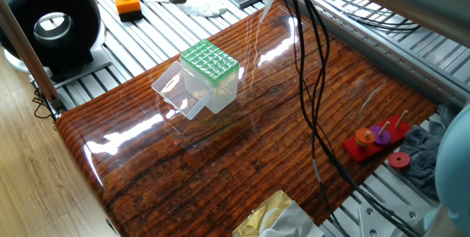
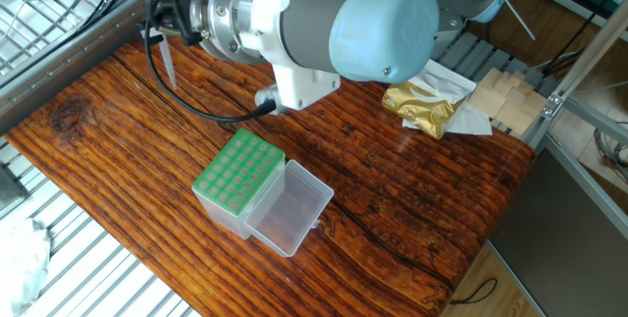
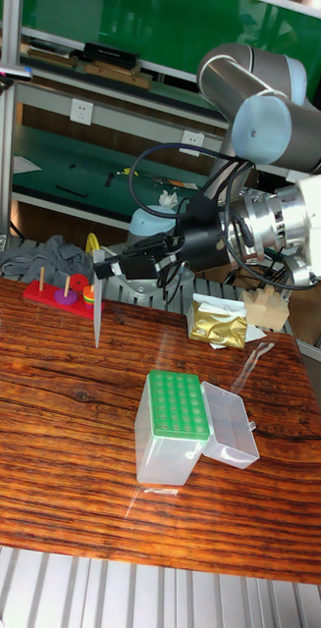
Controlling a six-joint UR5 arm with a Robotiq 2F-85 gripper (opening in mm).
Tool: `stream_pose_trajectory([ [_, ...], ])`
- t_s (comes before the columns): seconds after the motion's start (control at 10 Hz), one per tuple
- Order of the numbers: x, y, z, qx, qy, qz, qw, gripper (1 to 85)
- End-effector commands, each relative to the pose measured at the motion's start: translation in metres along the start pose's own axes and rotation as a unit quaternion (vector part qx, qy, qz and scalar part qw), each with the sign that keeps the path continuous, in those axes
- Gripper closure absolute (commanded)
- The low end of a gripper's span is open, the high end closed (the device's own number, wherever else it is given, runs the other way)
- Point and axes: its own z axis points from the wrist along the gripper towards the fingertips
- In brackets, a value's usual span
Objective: Insert a large pipette tip into the holder for large pipette tips
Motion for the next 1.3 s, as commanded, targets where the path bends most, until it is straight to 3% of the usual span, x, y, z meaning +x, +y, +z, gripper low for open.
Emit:
stream_pose_trajectory([
  [0.0, 0.001, -0.026, 0.0, 0.05, 0.003, -0.042, 0.9979, 84.7],
  [0.4, -0.015, -0.031, -0.001, 0.063, -0.027, -0.074, 0.9949, 84.7],
  [0.7, -0.023, -0.038, -0.003, 0.077, -0.041, -0.058, 0.9945, 84.7],
  [0.9, -0.032, -0.034, -0.003, 0.069, -0.059, -0.056, 0.9943, 84.7],
  [1.2, -0.031, -0.032, -0.003, 0.066, -0.058, -0.054, 0.9947, 84.7],
])
